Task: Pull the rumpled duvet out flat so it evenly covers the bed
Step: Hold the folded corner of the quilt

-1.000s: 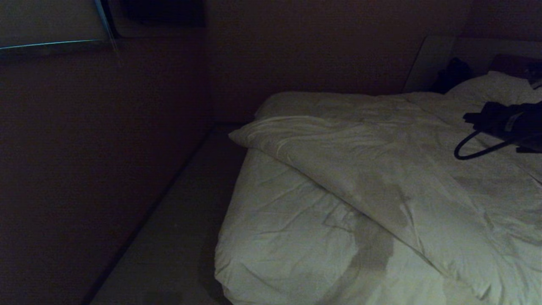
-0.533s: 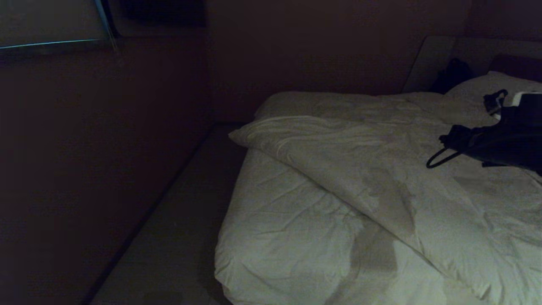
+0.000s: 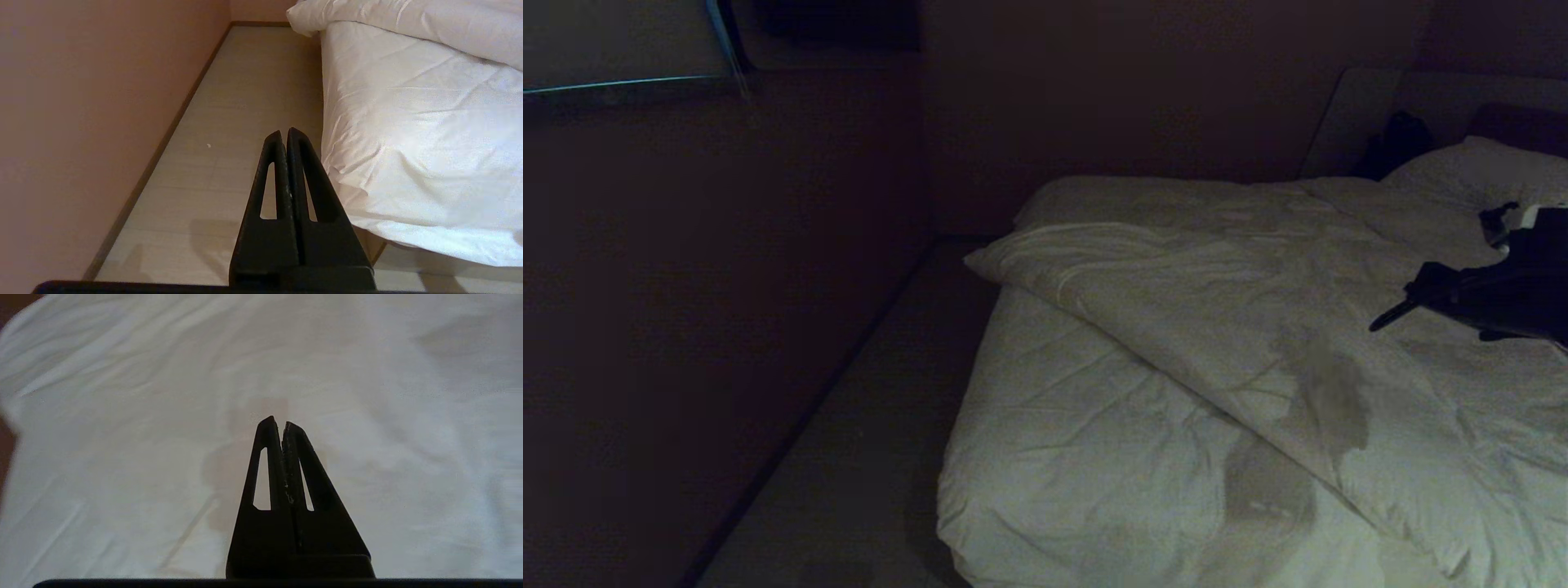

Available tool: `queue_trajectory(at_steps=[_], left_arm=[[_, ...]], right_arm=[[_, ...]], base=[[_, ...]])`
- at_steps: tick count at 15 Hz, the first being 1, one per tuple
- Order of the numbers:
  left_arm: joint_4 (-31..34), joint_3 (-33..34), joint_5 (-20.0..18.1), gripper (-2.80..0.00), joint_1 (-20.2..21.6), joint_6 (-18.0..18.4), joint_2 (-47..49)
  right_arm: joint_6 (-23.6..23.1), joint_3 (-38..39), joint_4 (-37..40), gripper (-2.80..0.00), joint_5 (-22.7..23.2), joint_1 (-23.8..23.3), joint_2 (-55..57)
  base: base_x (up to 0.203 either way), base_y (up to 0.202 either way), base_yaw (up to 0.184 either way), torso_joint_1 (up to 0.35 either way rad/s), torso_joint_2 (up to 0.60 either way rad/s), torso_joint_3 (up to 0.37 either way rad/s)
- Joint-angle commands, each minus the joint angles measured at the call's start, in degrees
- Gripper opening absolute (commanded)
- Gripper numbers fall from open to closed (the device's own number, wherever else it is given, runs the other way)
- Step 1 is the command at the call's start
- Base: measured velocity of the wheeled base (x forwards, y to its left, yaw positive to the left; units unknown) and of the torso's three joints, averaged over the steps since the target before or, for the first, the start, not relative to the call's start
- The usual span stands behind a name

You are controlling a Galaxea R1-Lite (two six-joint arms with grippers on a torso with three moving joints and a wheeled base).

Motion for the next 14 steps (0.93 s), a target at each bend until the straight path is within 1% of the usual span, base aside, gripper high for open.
queue_trajectory(at_steps=[1, 2, 4, 5, 14], left_arm=[[0.0, 0.0, 0.0, -2.8, 0.0, 0.0, 0.0], [0.0, 0.0, 0.0, -2.8, 0.0, 0.0, 0.0], [0.0, 0.0, 0.0, -2.8, 0.0, 0.0, 0.0], [0.0, 0.0, 0.0, -2.8, 0.0, 0.0, 0.0], [0.0, 0.0, 0.0, -2.8, 0.0, 0.0, 0.0]], right_arm=[[-0.2, -0.5, -0.2, -2.8, -0.4, -0.4, 2.0], [-0.7, -1.0, -0.3, -2.8, -1.2, -0.4, 3.3], [-1.1, -2.7, -0.3, -2.8, -5.2, -0.4, 6.1], [-1.2, -3.3, -0.3, -2.8, -6.3, -0.4, 7.0], [-1.1, -4.5, -0.1, -2.8, -7.0, 0.1, 11.5]], base=[[0.0, 0.0, 0.0, 0.0, 0.0, 0.0], [0.0, 0.0, 0.0, 0.0, 0.0, 0.0], [0.0, 0.0, 0.0, 0.0, 0.0, 0.0], [0.0, 0.0, 0.0, 0.0, 0.0, 0.0], [0.0, 0.0, 0.0, 0.0, 0.0, 0.0]])
